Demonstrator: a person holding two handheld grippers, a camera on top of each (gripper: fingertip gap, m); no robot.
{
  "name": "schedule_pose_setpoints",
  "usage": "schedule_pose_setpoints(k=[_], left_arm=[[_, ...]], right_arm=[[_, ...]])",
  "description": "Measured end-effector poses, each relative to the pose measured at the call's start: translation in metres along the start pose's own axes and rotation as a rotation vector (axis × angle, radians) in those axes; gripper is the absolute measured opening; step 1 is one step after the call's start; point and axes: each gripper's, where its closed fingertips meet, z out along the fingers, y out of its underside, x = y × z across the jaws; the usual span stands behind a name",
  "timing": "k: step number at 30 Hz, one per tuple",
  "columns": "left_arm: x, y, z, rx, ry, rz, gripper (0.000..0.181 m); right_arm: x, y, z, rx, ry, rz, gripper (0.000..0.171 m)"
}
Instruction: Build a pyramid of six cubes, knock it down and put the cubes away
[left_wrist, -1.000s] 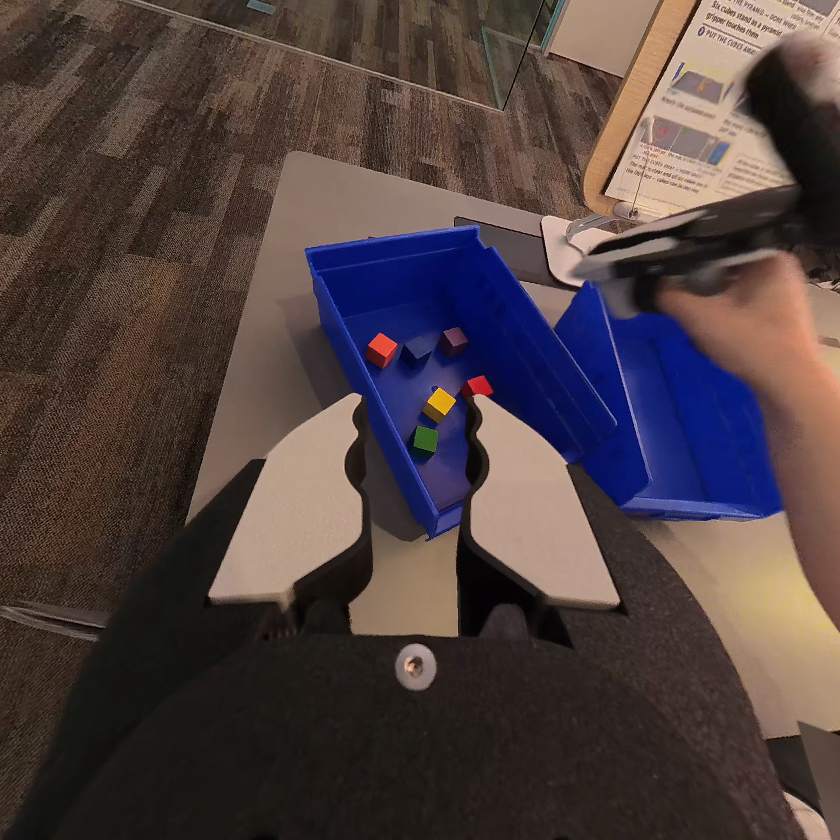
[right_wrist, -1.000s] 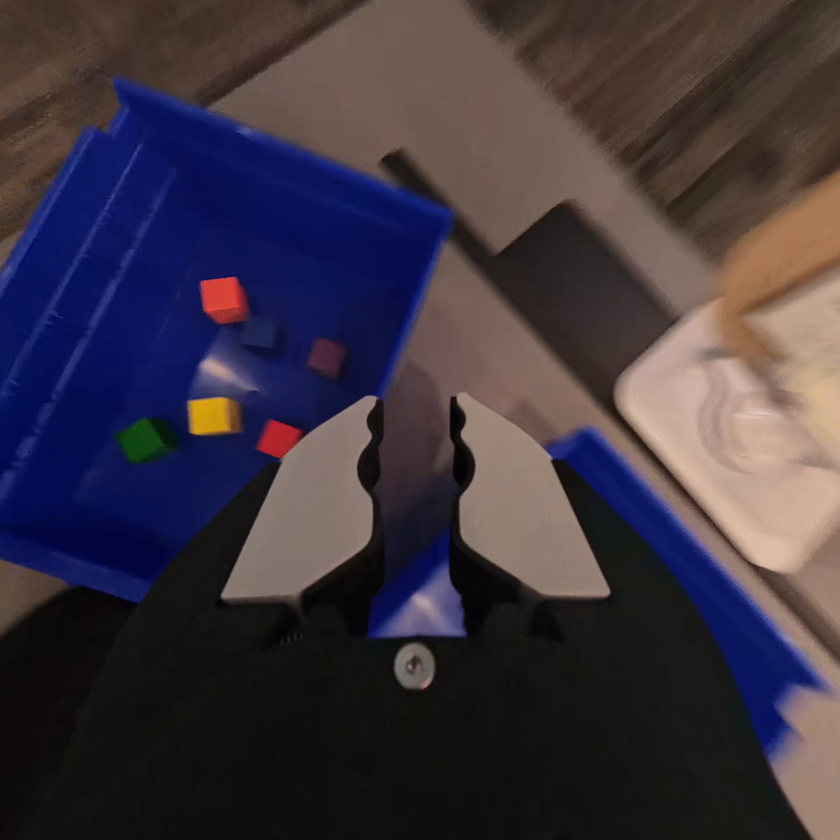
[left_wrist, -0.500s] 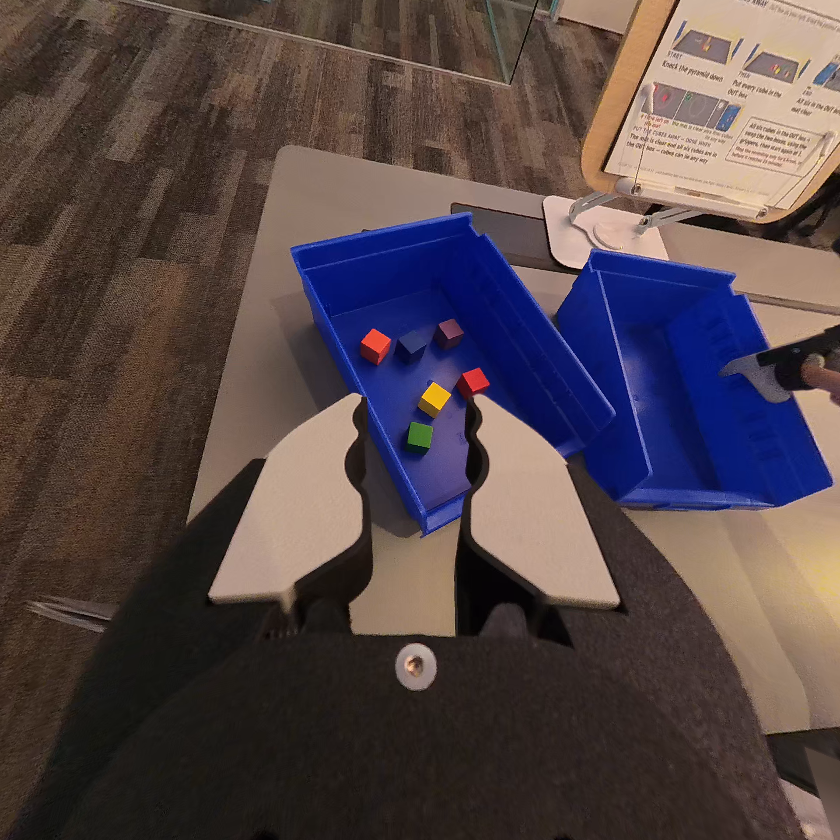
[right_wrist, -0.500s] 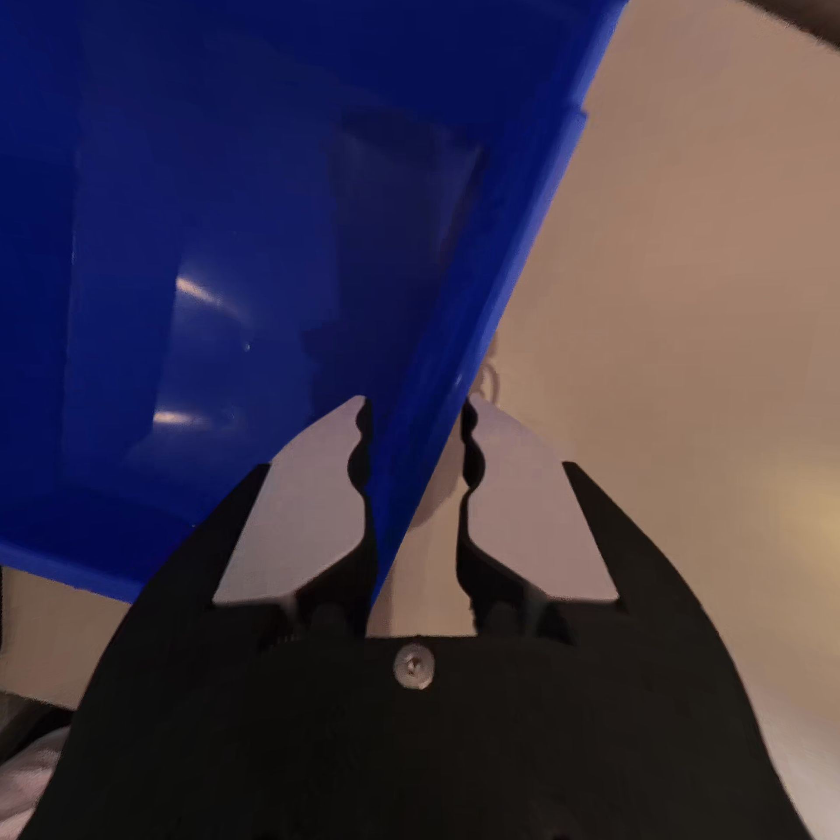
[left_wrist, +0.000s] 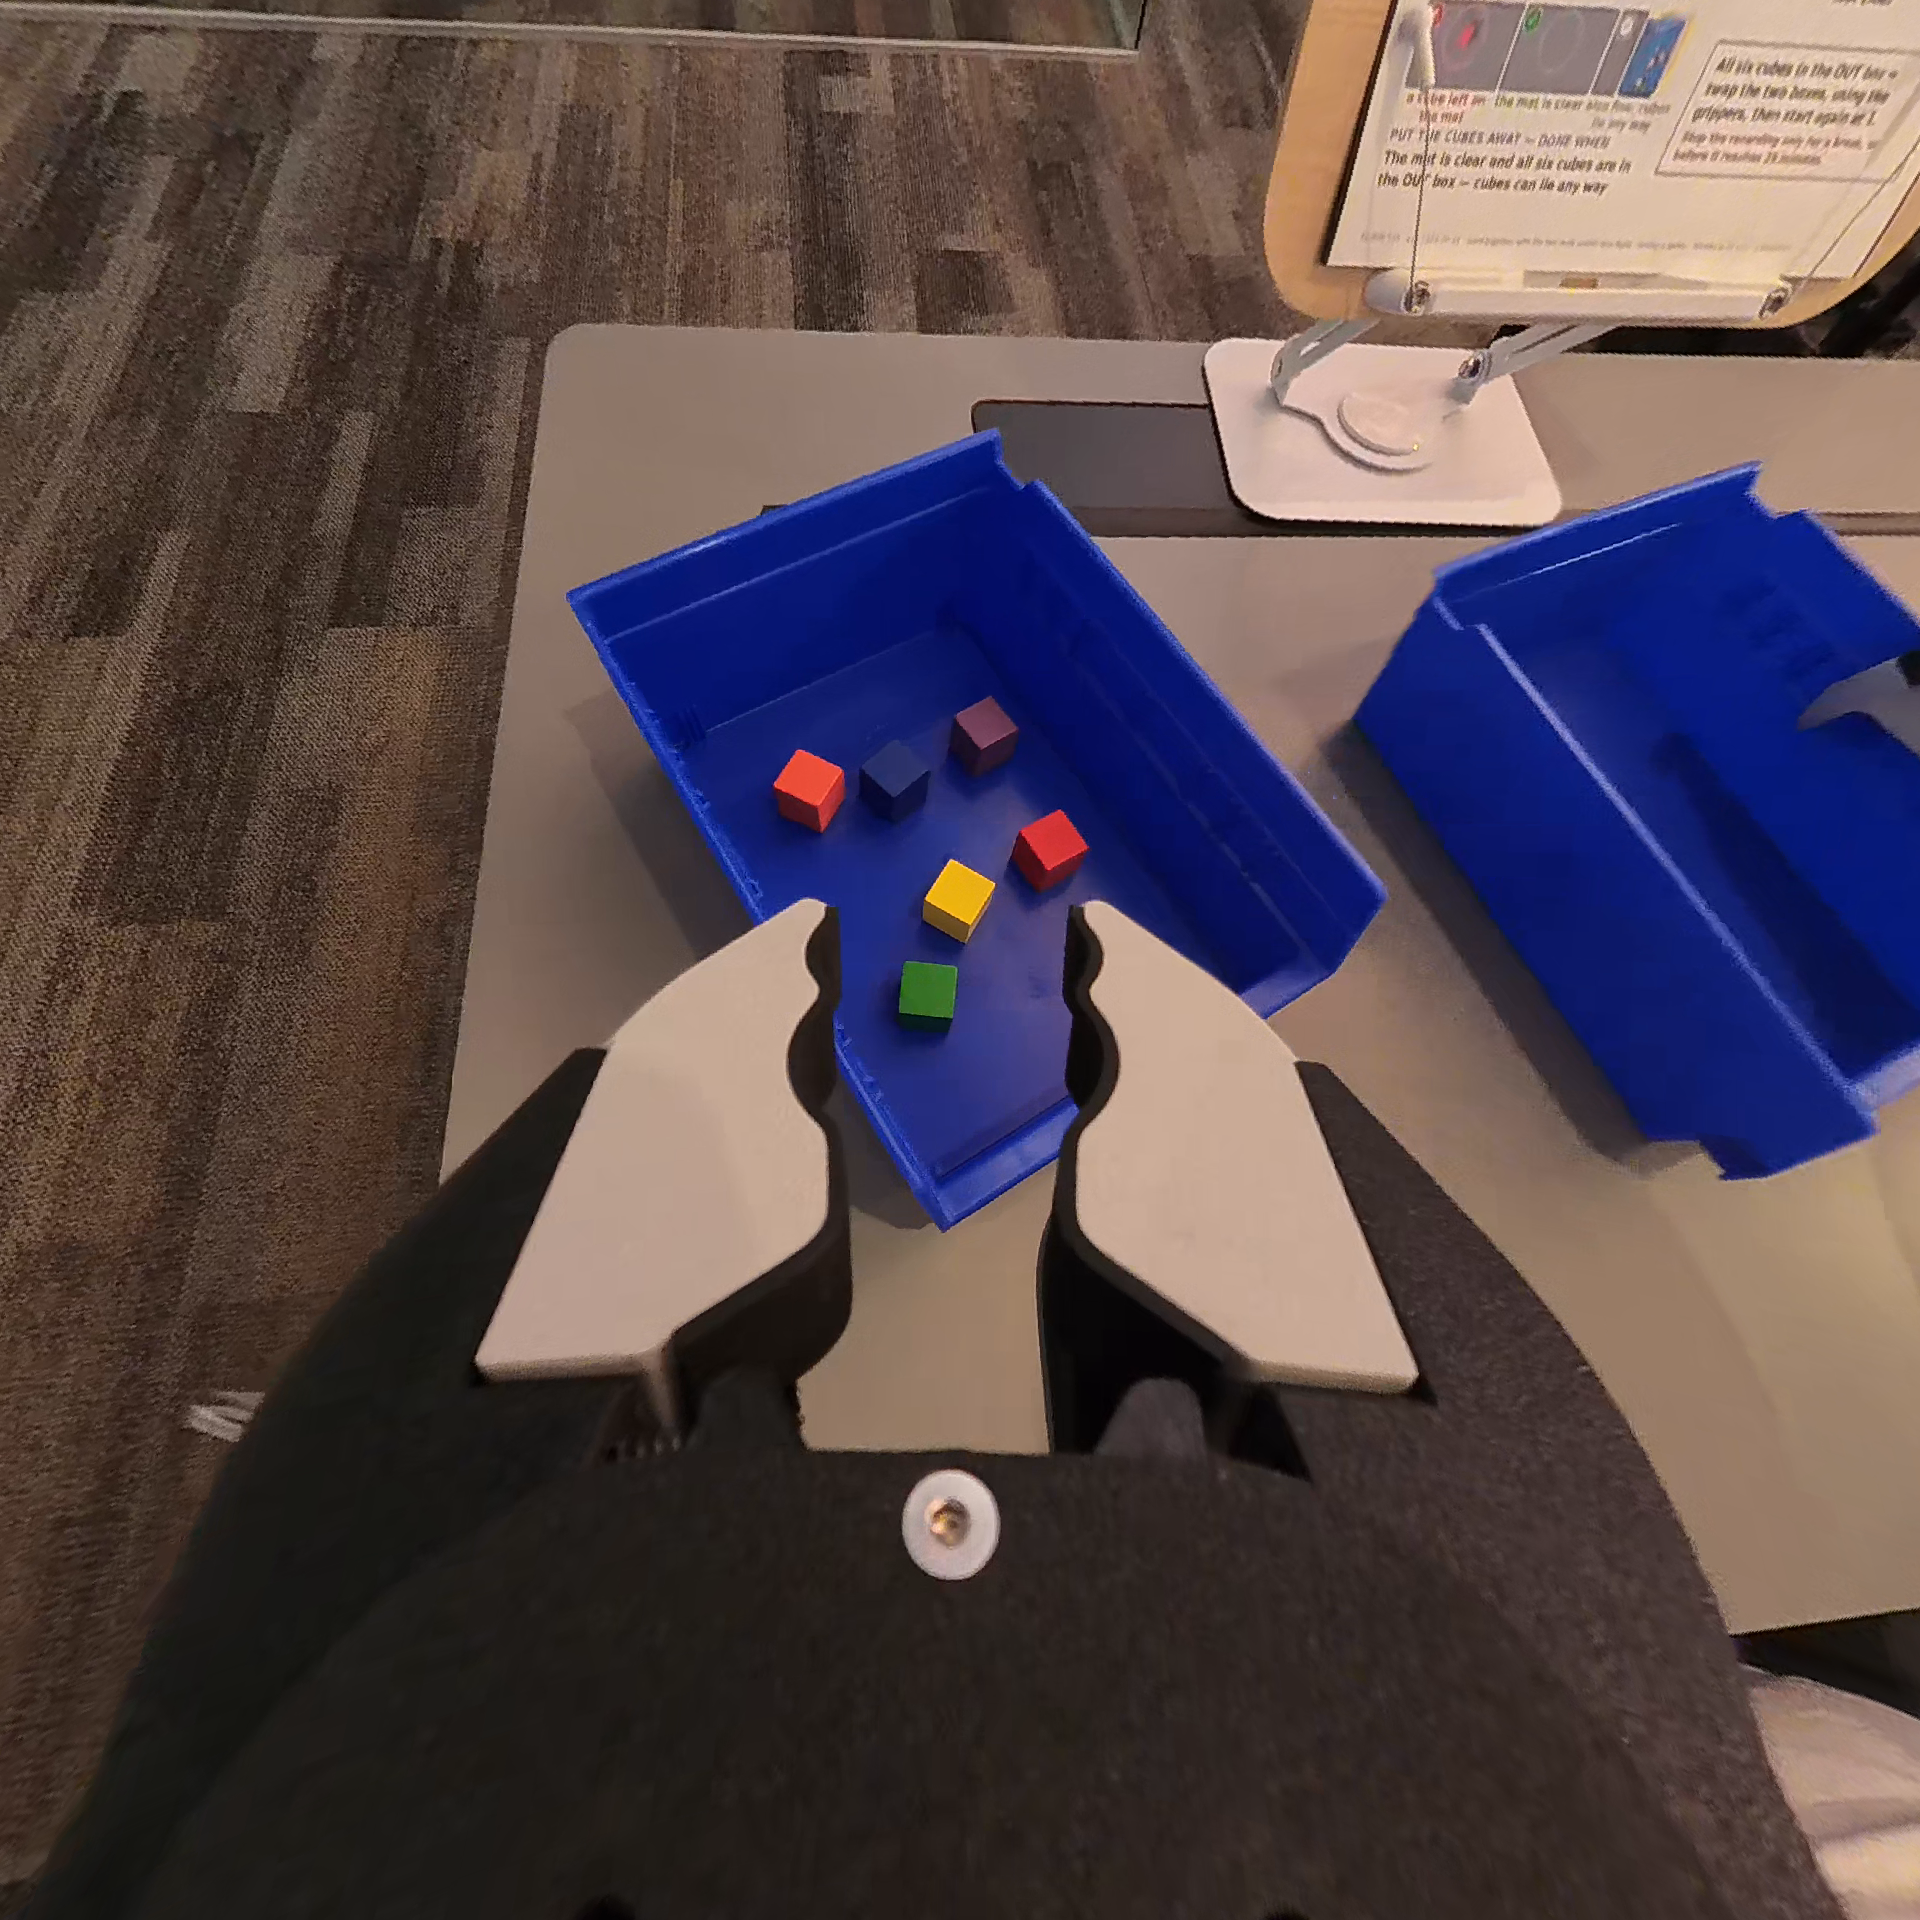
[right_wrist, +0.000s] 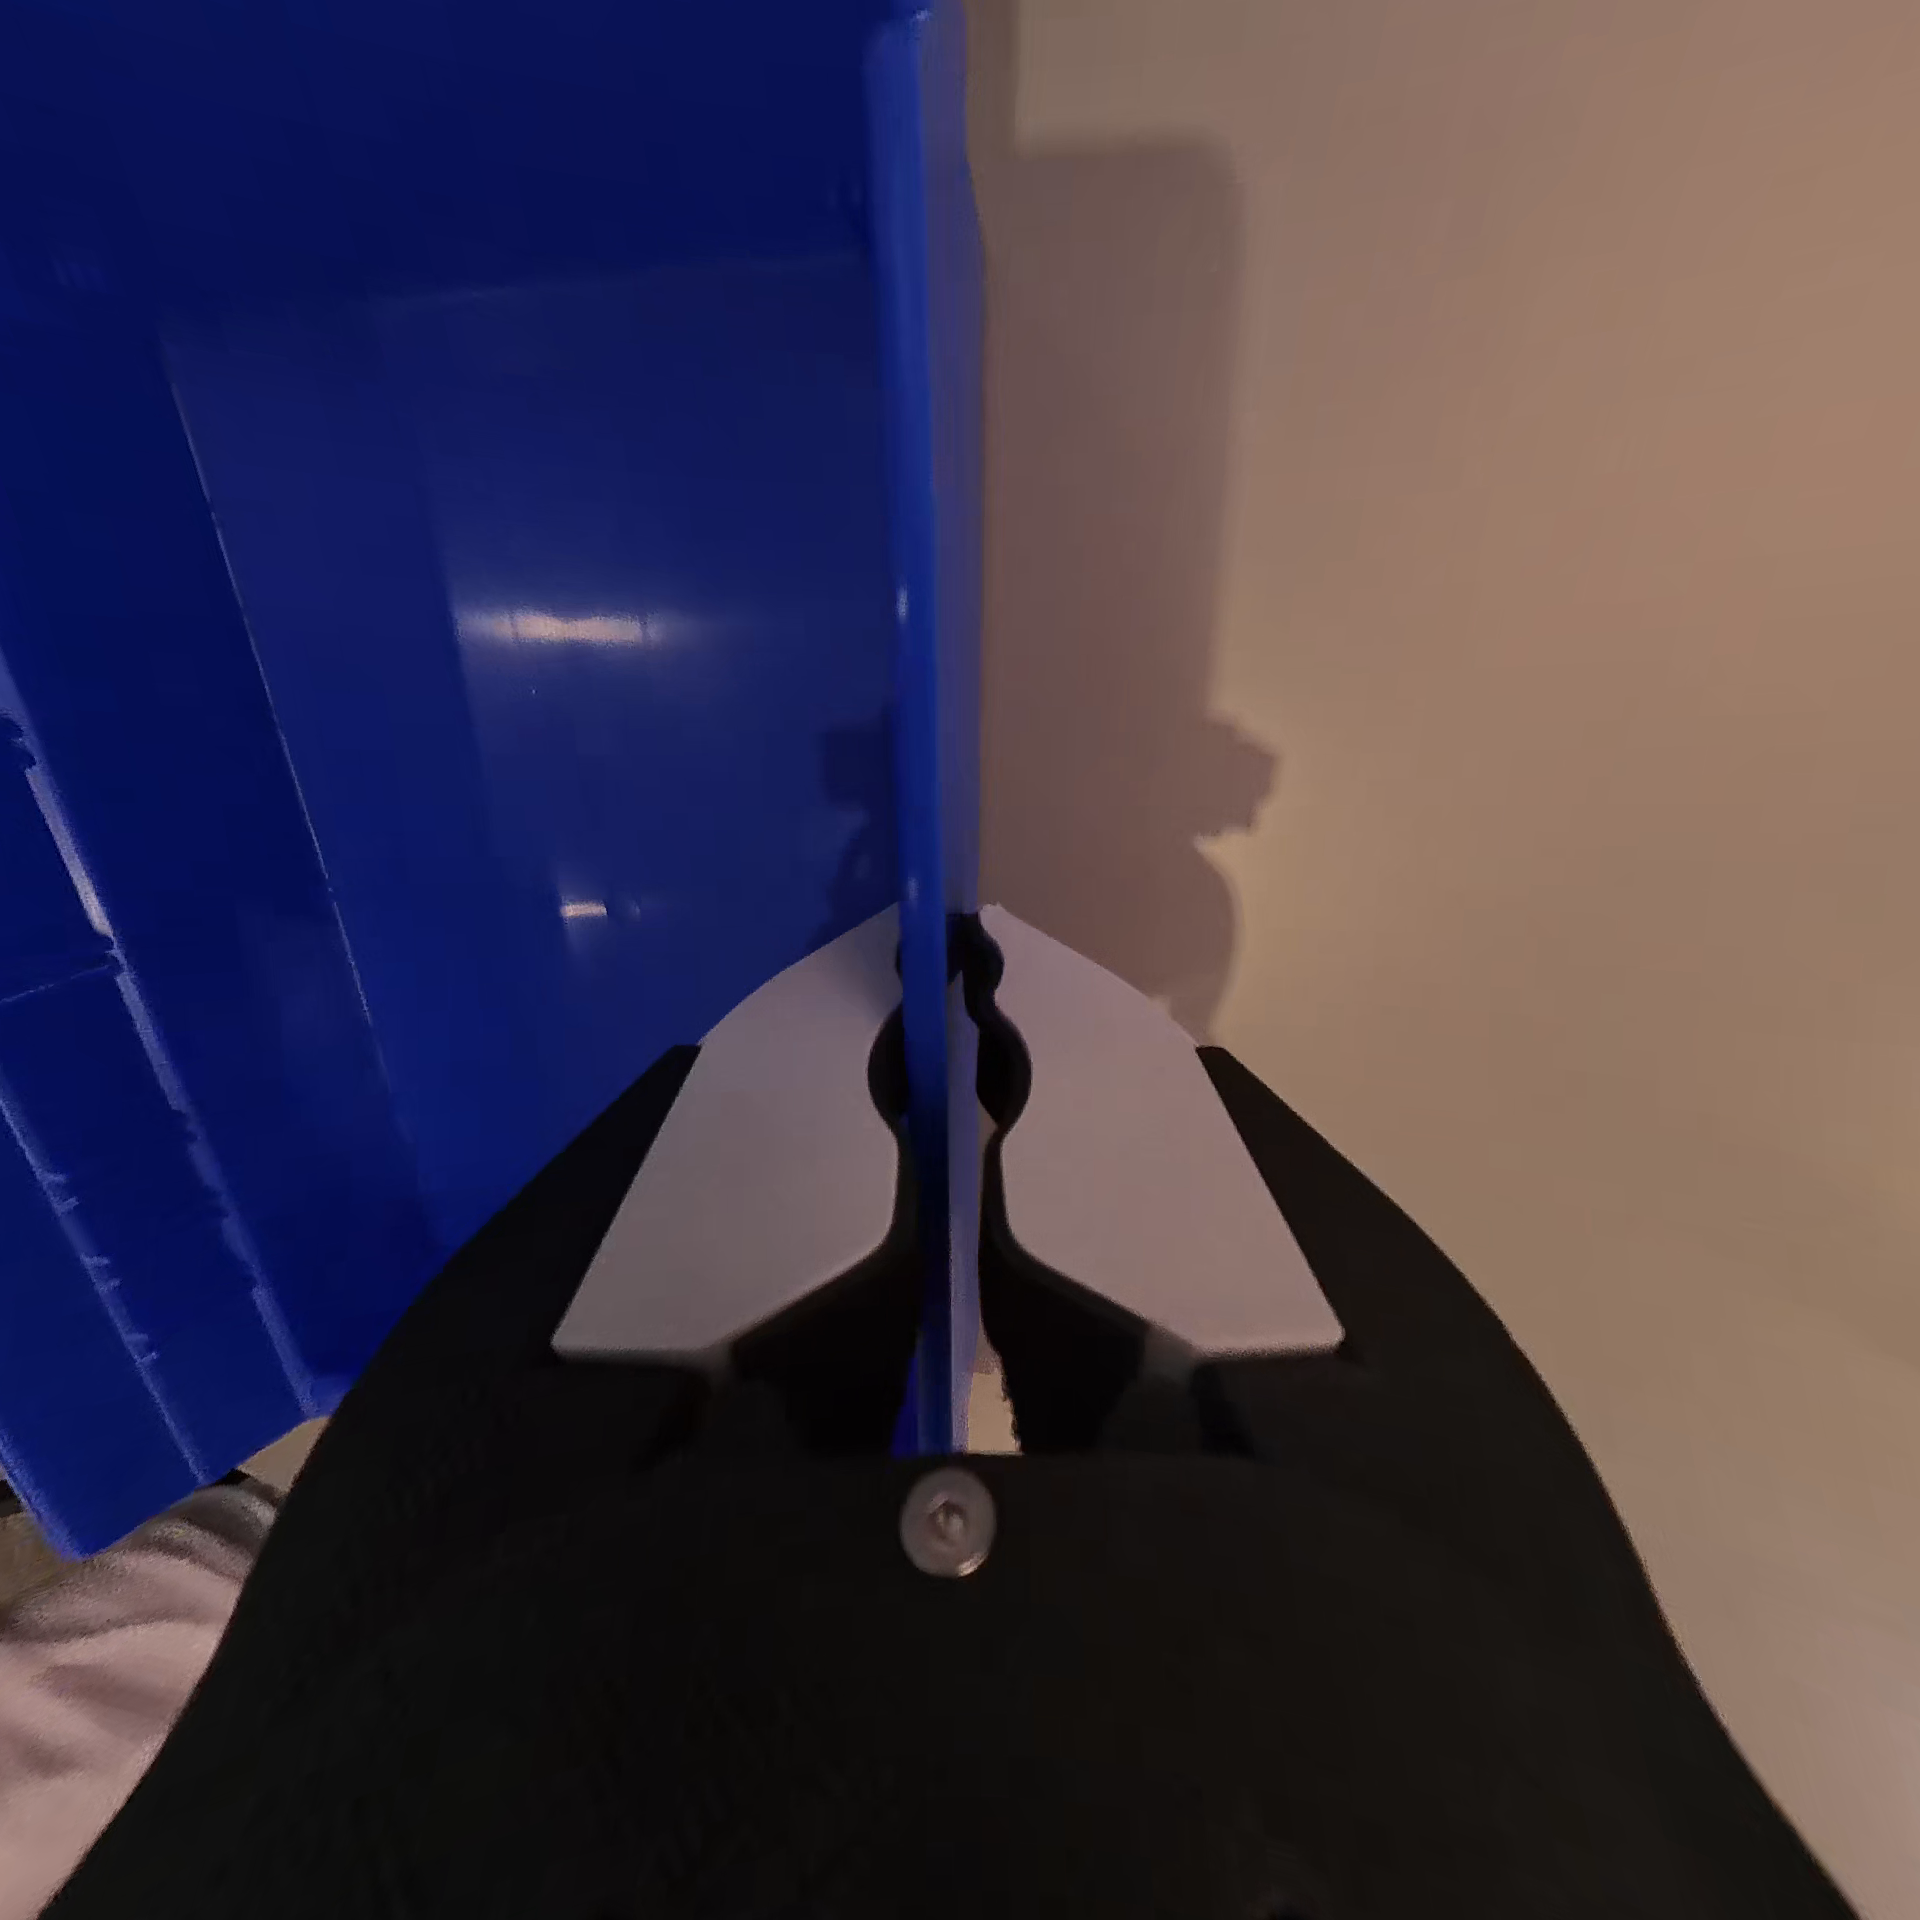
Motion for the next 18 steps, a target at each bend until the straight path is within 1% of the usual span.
schedule_pose_setpoints(k=[9, 18], left_arm=[[0.005, -0.003, 0.011, -0.045, -0.064, 0.058, 0.041], [0.005, -0.003, 0.013, -0.074, -0.143, 0.060, 0.041]], right_arm=[[0.108, 0.039, -0.031, 0.028, 0.028, 0.131, 0.007], [0.202, 0.081, -0.059, 0.051, 0.053, 0.263, 0.007]])
